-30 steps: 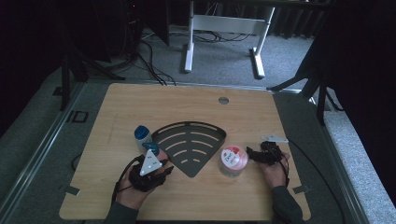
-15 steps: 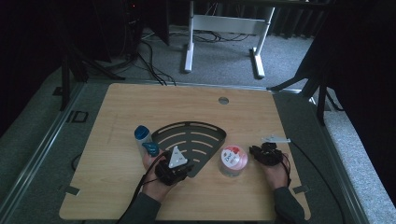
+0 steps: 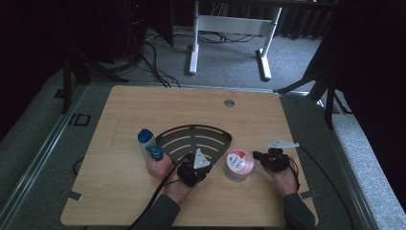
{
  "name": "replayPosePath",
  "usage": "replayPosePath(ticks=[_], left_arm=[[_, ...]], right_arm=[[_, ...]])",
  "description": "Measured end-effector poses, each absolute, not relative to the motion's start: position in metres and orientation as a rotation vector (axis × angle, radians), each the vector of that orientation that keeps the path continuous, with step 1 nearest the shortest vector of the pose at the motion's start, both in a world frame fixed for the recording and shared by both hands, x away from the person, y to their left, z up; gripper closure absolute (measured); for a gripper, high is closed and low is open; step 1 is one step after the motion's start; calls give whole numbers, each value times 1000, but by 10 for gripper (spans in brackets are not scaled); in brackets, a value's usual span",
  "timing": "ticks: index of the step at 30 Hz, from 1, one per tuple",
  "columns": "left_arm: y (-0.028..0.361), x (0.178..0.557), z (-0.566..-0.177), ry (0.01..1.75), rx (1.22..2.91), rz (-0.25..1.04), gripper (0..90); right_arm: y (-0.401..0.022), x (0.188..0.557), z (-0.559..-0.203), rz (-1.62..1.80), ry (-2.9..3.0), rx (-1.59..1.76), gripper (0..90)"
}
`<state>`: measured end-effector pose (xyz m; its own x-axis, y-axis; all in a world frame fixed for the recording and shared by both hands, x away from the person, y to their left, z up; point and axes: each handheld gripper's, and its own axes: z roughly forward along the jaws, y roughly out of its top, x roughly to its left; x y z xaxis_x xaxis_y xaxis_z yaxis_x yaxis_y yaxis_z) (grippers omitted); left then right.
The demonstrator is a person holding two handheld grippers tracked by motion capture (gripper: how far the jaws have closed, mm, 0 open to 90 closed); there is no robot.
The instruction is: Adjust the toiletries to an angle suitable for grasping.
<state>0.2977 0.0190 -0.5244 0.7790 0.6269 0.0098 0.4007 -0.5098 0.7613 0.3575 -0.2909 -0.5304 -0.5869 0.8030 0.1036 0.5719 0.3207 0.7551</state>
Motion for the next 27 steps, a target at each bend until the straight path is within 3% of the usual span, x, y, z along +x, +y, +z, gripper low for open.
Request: replayPosePath(ticks=[6, 16, 18, 21, 27], left_arm=[[5, 301, -526, 736, 2180, 354, 898], [-12, 311, -528, 726, 2184, 344, 897], [-12, 311, -528, 726, 2184, 344, 897], [-15, 312, -528, 722, 2176, 338, 897], [-16, 311, -528, 720, 2176, 330, 896]], right_arm=[[-288, 354, -531, 1155, 2349, 1197, 898], [-287, 354, -532, 1176, 2341, 1206, 818], [-287, 354, -531, 1175, 2339, 1203, 818], [-286, 353, -531, 1183, 2364, 1175, 894], [-284, 352, -533, 1163, 2376, 1164, 900]])
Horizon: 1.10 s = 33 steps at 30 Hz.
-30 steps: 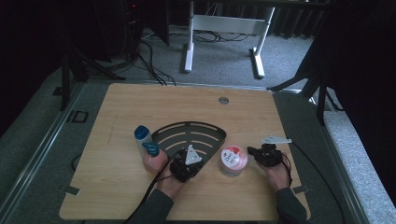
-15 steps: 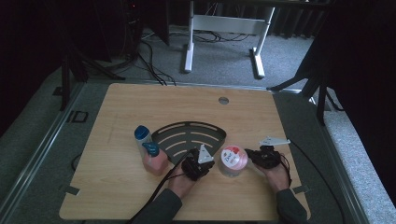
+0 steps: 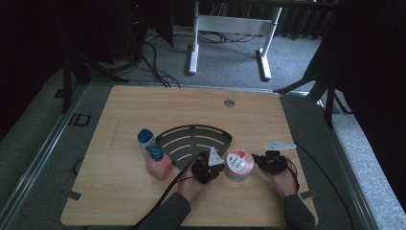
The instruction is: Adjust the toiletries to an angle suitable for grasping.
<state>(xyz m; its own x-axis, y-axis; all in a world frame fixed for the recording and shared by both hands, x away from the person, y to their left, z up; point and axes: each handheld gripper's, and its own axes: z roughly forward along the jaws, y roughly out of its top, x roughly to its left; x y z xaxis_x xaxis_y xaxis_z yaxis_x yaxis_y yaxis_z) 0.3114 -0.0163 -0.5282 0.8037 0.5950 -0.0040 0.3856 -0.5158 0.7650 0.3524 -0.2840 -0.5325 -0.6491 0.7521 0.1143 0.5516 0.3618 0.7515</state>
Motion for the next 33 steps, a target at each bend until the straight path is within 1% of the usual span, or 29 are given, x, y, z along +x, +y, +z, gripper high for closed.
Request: replayPosePath(ticks=[15, 33], left_arm=[[7, 302, -531, 740, 2174, 319, 896], [33, 279, -529, 726, 2211, 351, 891]], right_arm=[[-263, 338, -532, 1155, 2444, 1066, 900], [-236, 318, -532, 1165, 2496, 993, 900]])
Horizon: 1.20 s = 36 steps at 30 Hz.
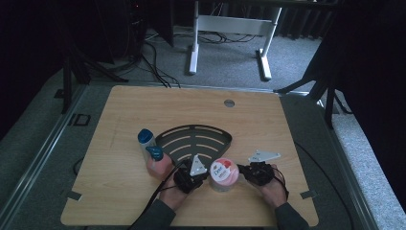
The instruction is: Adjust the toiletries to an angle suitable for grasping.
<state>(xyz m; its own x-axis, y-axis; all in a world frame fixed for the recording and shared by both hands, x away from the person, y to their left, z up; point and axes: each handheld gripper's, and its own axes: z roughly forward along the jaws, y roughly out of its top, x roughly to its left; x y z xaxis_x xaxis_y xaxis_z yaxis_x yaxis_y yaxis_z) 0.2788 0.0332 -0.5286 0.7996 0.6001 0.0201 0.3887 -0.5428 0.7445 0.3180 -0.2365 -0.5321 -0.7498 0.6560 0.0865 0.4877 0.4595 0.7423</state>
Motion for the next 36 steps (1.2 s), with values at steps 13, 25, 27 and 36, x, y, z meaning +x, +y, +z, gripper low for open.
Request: replayPosePath(ticks=[13, 25, 27, 36], left_arm=[[52, 268, -529, 725, 2212, 354, 877], [63, 270, -531, 677, 2222, 319, 699], [65, 270, -532, 670, 2219, 297, 659], [69, 269, -534, 644, 2209, 257, 540]], right_arm=[[-220, 312, -532, 1175, 2549, 937, 900], [-225, 314, -534, 1164, 2586, 909, 722], [-229, 314, -534, 1172, 2582, 918, 682], [-240, 310, -534, 1170, 2633, 846, 581]])
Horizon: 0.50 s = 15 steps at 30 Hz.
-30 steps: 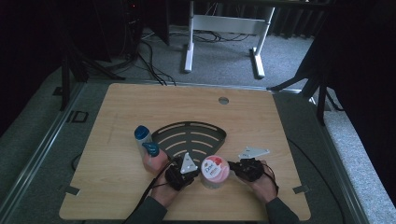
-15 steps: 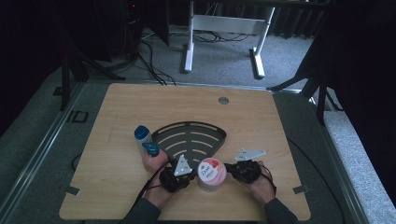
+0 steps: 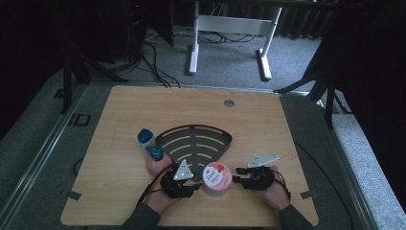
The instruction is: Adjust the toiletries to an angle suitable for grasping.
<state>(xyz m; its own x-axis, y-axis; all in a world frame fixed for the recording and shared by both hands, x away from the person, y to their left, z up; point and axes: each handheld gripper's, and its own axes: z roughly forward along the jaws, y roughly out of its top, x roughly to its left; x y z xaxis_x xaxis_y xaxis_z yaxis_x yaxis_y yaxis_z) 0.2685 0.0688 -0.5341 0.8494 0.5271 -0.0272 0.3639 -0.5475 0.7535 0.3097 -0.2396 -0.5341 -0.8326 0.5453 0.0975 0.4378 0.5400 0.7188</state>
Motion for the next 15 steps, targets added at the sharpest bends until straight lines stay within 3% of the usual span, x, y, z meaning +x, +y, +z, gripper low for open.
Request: replayPosePath(ticks=[15], left_arm=[[64, 267, -537, 593, 2195, 219, 439]], right_arm=[[-243, 301, -531, 1236, 2685, 692, 519]])
